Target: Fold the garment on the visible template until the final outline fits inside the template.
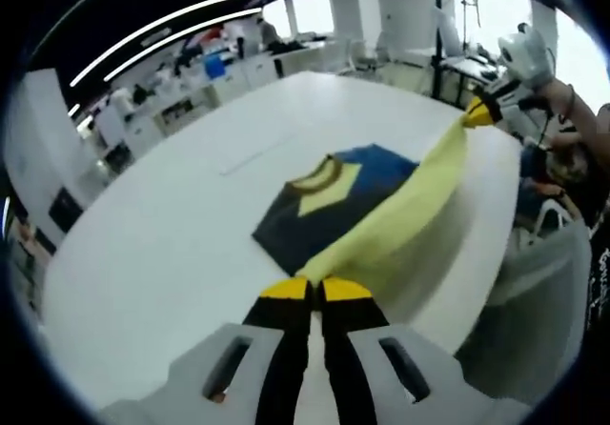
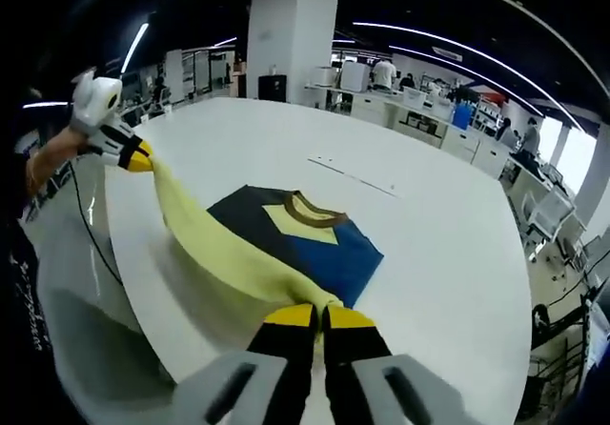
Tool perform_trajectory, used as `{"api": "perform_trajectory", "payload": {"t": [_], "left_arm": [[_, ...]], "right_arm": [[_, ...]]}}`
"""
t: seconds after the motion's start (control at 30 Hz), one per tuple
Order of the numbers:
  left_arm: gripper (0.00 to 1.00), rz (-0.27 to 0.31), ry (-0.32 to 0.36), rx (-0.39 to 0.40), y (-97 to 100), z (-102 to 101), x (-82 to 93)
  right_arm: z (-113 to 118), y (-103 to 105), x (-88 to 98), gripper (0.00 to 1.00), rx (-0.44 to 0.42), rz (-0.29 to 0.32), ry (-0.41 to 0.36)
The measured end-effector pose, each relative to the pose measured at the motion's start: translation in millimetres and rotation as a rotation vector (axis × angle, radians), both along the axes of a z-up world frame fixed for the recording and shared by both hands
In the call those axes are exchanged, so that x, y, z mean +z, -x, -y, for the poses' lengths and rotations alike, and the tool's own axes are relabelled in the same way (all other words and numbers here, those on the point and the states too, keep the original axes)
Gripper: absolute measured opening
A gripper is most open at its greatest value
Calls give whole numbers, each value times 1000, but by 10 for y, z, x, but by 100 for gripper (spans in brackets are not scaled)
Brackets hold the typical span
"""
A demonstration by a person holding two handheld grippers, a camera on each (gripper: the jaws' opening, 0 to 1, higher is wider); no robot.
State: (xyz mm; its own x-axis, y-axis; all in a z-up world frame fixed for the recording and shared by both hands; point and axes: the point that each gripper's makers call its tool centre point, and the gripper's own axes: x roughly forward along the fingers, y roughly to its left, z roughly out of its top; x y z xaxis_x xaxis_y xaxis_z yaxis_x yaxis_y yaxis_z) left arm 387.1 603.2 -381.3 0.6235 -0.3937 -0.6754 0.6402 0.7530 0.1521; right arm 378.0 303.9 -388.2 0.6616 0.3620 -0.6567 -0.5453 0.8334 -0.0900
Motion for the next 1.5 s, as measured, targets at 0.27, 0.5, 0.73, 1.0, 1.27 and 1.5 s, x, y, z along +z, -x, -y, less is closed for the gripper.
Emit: {"api": "perform_trajectory", "payload": {"t": [0.27, 0.5, 0.73, 1.0, 1.27, 1.5], "left_arm": [[0, 5, 22, 18, -327, -19, 78], [0, 24, 24, 20, -610, -14, 126], [0, 17, 1, 21, -959, 2, -4], [0, 12, 23, 59, -1298, 12, -167], [0, -31, 4, 113, -1539, 6, -441], [0, -28, -44, 127, -1763, -16, -807]], "right_arm": [[-19, -312, 93, 0, 4, 24, -3], [-15, -630, 203, 0, 8, 51, 4], [-8, -905, 125, 0, -29, 36, -28], [18, -1165, -78, 0, -62, 12, -17], [78, -1431, -297, 0, -115, -8, -24], [66, -1618, -582, 0, -137, -38, -15]]}}
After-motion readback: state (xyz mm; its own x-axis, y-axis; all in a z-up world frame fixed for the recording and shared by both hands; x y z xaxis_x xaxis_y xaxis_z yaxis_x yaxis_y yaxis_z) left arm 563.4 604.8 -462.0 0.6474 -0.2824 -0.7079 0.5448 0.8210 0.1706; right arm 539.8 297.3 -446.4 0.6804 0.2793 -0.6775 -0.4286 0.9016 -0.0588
